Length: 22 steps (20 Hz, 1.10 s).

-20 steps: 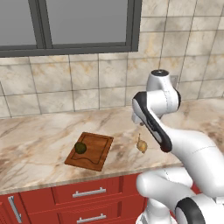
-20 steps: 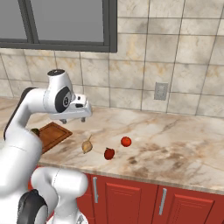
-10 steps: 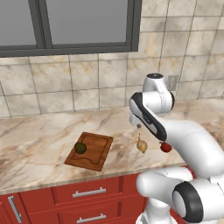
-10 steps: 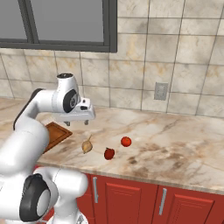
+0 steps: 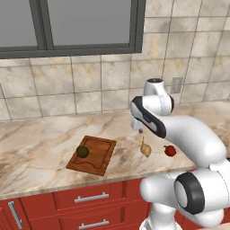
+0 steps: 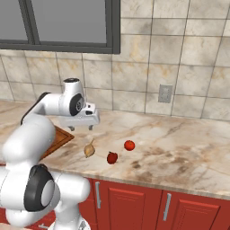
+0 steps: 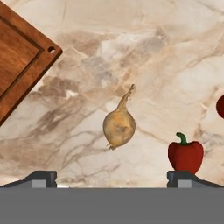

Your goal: Place the avocado, onion, tomato, and bell pepper on the cutting board.

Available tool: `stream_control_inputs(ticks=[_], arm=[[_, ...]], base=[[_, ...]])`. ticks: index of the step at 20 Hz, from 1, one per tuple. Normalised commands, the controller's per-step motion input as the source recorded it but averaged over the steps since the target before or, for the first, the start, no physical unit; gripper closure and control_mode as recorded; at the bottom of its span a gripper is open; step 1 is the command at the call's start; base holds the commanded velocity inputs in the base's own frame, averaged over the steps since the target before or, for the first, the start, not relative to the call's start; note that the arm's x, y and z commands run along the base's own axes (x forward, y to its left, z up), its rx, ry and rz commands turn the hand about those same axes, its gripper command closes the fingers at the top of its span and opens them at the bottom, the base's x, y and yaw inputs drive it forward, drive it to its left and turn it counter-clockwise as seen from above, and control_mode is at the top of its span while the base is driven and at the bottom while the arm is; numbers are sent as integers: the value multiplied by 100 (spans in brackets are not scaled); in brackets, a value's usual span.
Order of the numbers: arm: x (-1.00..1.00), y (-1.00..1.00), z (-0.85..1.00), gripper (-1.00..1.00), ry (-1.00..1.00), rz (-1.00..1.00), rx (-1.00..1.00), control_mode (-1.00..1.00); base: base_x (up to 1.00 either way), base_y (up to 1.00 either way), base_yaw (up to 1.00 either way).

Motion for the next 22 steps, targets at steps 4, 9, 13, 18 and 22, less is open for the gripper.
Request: stream_control_inputs(ticks=[4, 9, 13, 18, 22], arm=[[1, 0, -22, -100, 1, 0, 0, -100], [3, -5, -23, -100, 2, 0, 0, -100], [8, -4, -27, -100, 3, 0, 0, -100], [11, 0, -28, -100, 4, -1, 0, -100], [11, 0, -26, -100, 4, -1, 0, -100]], base=[[0, 0, 0], [0, 0, 0], [0, 0, 0], [0, 0, 0], [0, 0, 0]])
